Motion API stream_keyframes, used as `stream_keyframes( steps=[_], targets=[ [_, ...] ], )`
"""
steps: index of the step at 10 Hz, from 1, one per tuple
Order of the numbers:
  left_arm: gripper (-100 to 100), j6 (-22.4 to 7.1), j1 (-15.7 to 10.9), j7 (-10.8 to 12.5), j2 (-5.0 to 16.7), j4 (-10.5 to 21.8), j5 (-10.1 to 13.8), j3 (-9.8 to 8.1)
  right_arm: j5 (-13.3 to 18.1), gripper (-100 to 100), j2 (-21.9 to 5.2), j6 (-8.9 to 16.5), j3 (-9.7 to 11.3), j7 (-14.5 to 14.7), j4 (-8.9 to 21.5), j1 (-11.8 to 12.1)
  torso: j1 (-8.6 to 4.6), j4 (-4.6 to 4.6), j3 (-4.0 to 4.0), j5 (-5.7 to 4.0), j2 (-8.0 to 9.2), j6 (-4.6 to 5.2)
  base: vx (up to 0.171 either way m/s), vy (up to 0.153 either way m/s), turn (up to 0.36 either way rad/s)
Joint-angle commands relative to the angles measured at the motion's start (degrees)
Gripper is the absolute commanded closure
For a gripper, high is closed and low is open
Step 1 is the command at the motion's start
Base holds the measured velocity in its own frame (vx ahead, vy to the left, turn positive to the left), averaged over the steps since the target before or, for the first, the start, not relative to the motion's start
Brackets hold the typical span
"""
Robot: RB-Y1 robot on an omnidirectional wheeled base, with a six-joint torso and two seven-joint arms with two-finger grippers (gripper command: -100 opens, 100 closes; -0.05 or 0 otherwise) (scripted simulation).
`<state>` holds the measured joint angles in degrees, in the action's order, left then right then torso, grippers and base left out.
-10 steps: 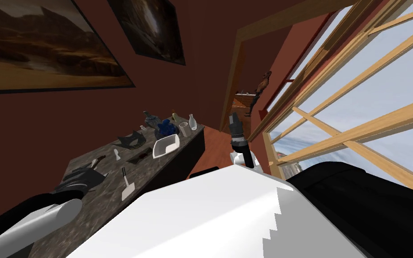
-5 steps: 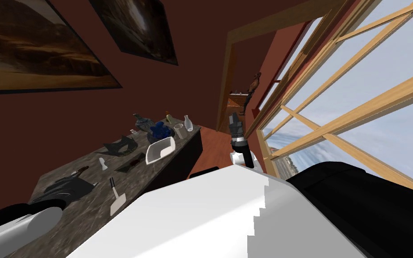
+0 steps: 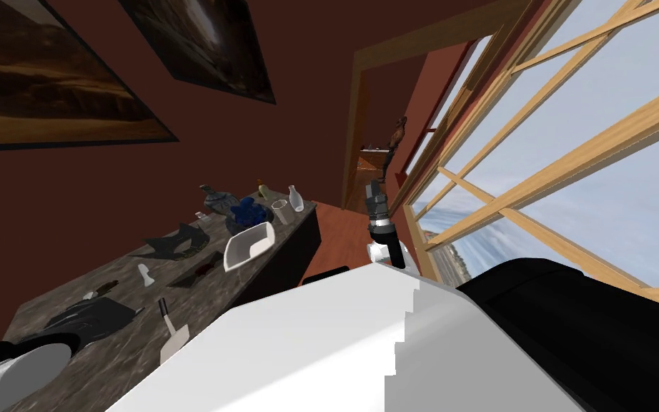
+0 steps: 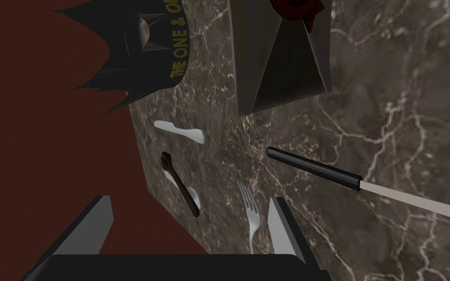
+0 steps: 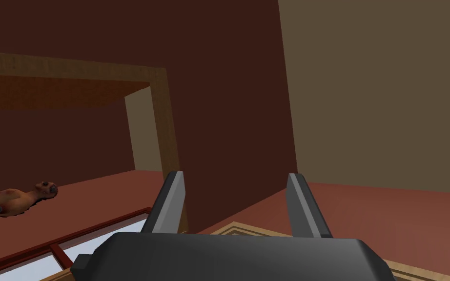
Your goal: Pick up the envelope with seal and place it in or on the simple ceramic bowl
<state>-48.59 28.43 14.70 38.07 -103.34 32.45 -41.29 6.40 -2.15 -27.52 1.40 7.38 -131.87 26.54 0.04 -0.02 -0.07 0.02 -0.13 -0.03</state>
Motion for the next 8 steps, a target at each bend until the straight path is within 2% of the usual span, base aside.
stream_keyframes(
  steps=[1,2,3,5,6,8],
  targets=[
    [-100,-2.9,0.6,0.1,0.6,0.5,1.3,-1.23,0.0,0,0.0,0.0,0.0,0.0,0.0,0.0,0.0,0.0,0.0,0.0,0.0,0.0,0.026,-0.003,-0.166],
    [-100,-3.7,0.6,0.1,0.6,0.5,1.3,-1.23,0.0,0,0.0,0.0,0.0,0.0,0.0,0.0,0.0,0.0,-0.01,0.0,-0.01,-0.04,0.013,0.003,-0.018],
    [-100,-5.9,1.2,0.4,1.4,2.1,3.2,-3.11,0.0,0,0.0,0.0,0.0,0.0,0.0,0.0,0.02,0.0,0.02,0.01,0.03,-0.06,0.028,-0.009,-0.202],
    [-100,-8.0,1.2,0.4,1.4,2.1,3.2,-3.11,0.0,0,0.0,0.0,0.0,0.0,0.0,0.0,0.0,-0.01,-0.01,0.0,-0.02,-0.04,0.022,0.0,-0.076],
    [-100,-10.2,1.8,0.6,2.2,3.6,5.0,-4.92,0.0,0,0.0,0.0,0.0,0.0,0.0,0.0,0.02,0.0,0.01,0.01,0.02,-0.07,0.03,-0.005,-0.224],
    [-100,-12.3,1.8,0.6,2.2,3.6,5.0,-4.92,0.0,0,0.0,0.0,0.0,0.0,0.0,0.0,0.02,-0.01,-0.01,0.01,-0.02,-0.06,0.023,0.003,-0.051]
  ],
)
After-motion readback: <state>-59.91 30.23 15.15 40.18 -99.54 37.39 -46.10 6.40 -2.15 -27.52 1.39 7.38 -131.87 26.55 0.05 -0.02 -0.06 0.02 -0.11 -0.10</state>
